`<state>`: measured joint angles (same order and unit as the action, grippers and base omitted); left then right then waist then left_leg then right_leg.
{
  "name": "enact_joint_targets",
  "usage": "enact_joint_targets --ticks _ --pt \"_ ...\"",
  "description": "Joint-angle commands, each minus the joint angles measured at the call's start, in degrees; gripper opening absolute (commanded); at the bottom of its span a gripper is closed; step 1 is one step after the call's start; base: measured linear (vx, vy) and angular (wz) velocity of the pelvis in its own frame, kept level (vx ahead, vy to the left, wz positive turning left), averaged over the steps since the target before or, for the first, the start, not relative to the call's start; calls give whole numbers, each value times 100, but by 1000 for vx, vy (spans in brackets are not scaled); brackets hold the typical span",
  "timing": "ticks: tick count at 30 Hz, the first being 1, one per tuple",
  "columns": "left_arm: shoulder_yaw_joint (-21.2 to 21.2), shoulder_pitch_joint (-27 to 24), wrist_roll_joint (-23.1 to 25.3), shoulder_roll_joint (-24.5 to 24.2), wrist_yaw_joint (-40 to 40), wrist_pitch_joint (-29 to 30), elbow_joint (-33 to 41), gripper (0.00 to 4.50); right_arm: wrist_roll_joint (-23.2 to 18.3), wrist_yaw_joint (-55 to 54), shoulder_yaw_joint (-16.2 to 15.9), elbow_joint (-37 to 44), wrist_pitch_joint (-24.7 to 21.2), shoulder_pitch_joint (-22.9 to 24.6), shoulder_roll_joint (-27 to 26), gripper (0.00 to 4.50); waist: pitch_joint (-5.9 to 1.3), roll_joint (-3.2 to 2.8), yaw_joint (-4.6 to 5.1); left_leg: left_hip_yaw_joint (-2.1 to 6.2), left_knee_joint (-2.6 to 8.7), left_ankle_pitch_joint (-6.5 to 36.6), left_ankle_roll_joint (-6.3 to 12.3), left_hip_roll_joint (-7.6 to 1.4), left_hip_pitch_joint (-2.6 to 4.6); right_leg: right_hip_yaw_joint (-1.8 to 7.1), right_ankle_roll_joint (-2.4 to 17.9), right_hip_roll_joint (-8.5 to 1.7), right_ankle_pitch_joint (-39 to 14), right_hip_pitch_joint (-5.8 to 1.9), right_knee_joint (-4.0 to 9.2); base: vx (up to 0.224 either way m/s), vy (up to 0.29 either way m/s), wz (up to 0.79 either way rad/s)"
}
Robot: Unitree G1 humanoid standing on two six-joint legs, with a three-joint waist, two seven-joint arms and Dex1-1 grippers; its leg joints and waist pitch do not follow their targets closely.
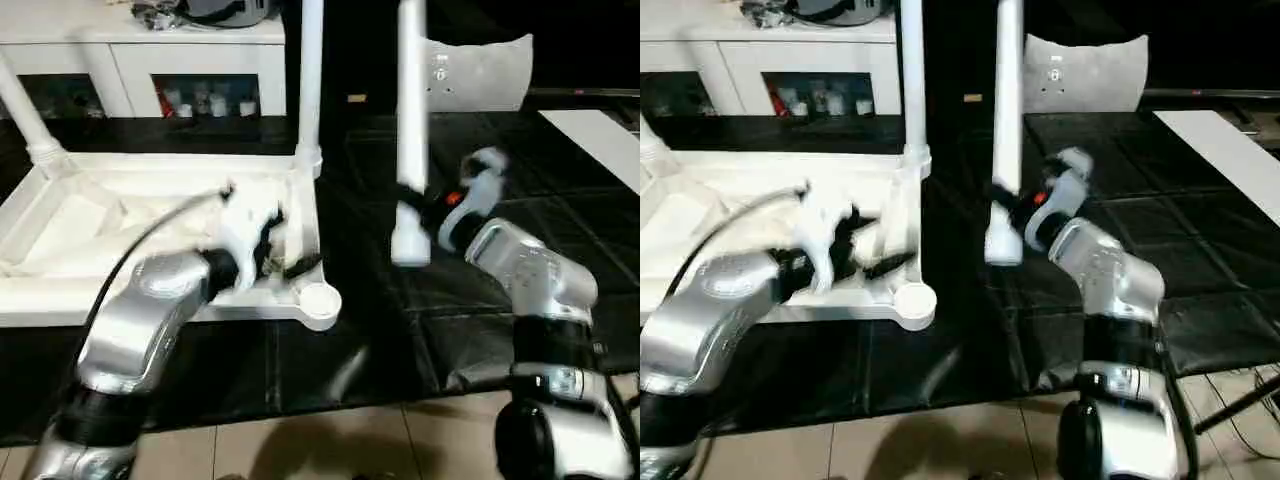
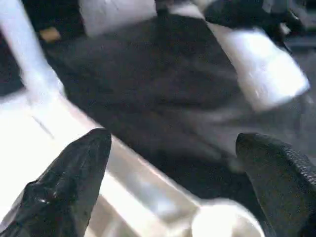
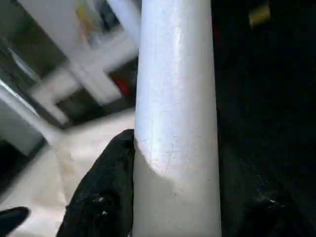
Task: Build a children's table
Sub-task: Pick table leg
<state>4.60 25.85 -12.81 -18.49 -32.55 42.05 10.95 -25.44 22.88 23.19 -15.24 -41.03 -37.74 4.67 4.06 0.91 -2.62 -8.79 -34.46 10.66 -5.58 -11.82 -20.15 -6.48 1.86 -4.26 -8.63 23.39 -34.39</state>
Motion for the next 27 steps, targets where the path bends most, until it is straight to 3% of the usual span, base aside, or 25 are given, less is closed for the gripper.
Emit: enact_joint_targets --ticks 1,5,6,8,11,12,13,14,15,16,17,19,21,23,26,27 --pt "-193 195 -68 191 284 -49 -143 450 -164 110 -32 445 425 213 -68 186 -468 -73 -24 -43 369 1142 59 -42 12 254 550 -294 -2090 -323 497 0 0 0" --pt "-438 379 -342 488 405 -42 -140 450 -312 598 -304 991 424 515 -180 186 -474 -82 -60 -33 374 1063 130 -39 -26 253 543 -304 -2051 -367 495 0 0 0" --pt "-478 403 -396 518 389 -10 -146 450 -320 657 -341 1037 441 542 -187 186 -479 -126 -71 -28 373 1057 123 -32 -22 248 550 -310 -2058 -371 493 0 0 0" --pt "-686 489 -663 650 383 178 -137 450 -706 805 -298 1194 -9 581 -200 186 -473 -116 -63 -23 375 1113 154 -34 -12 242 597 -303 -2062 -366 509 0 0 0" --pt "-997 645 -1005 858 483 383 -166 450 -974 1049 -316 1298 -6 646 -198 186 -465 -149 -80 -44 350 1193 178 -18 -1 227 562 -303 -2254 -354 544 0 0 0" --pt "-1298 858 -1390 1083 584 617 -253 450 -1226 1406 -407 1385 -13 774 -156 186 -464 -105 -96 -51 348 1169 207 -9 -6 216 518 -295 -2327 -353 561 0 0 0" --pt "-1399 941 -1531 1167 623 705 -292 450 -1326 1548 -450 1429 -70 833 -132 186 -474 -145 -146 -54 337 1144 232 -16 19 216 509 -308 -2350 -348 575 0 0 0" --pt "-1407 948 -1544 1175 627 713 -295 450 -1334 1561 -454 1434 -77 839 -130 186 -468 -146 -158 -39 352 1161 245 -38 27 211 516 -313 -2337 -334 580 0 0 0" --pt "-1501 1024 -1677 1261 672 800 -328 450 -1425 1711 -503 1490 -155 899 -103 186 -465 -114 -144 -26 372 1127 256 -38 -21 190 511 -301 -2307 -374 559 0 0 0" --pt "-1658 1149 -1958 1421 742 938 -358 450 -1506 1875 -571 1556 -271 983 -72 186 -470 -88 -148 -46 352 1107 253 -33 0 200 508 -308 -2323 -362 571 0 0 0" --pt "-1754 1224 -2141 1526 788 1024 -369 450 -1549 1970 -611 1597 -343 1036 -54 186 -484 -99 -197 -35 353 979 265 -42 -16 205 529 -332 -2257 -384 564 0 0 0" --pt "-2227 1618 -2917 1985 1216 1314 -537 450 -1663 2290 -802 1681 -534 1175 62 186 -492 -50 -233 -58 329 886 295 -36 -34 207 566 -328 -2199 -386 547 0 0 0" --pt "-2261 1662 -2976 2028 1236 1343 -556 450 -1641 2299 -843 1684 -517 1182 75 186 -482 -49 -279 -41 343 858 309 -38 -45 197 509 -341 -2295 -381 566 0 0 0" --pt "-2268 1716 -3032 2067 1205 1489 -539 450 -1651 2347 -945 1699 -479 1206 139 186 -472 -39 -284 -50 342 816 299 -23 -48 184 308 -339 -2541 -373 608 0 0 0" --pt "-2258 1730 -3131 2130 1200 1686 -509 450 -1617 2420 -1097 1743 -402 1236 218 186 -475 -31 -286 -49 344 770 282 -24 -56 180 177 -334 -2615 -369 623 0 0 0" --pt "-2223 1729 -3249 2179 1267 1813 -468 450 -1400 2453 -1288 1793 -220 1249 301 186 -480 -26 -287 -49 341 750 271 -24 -62 173 118 -336 -2635 -368 630 0 0 0"
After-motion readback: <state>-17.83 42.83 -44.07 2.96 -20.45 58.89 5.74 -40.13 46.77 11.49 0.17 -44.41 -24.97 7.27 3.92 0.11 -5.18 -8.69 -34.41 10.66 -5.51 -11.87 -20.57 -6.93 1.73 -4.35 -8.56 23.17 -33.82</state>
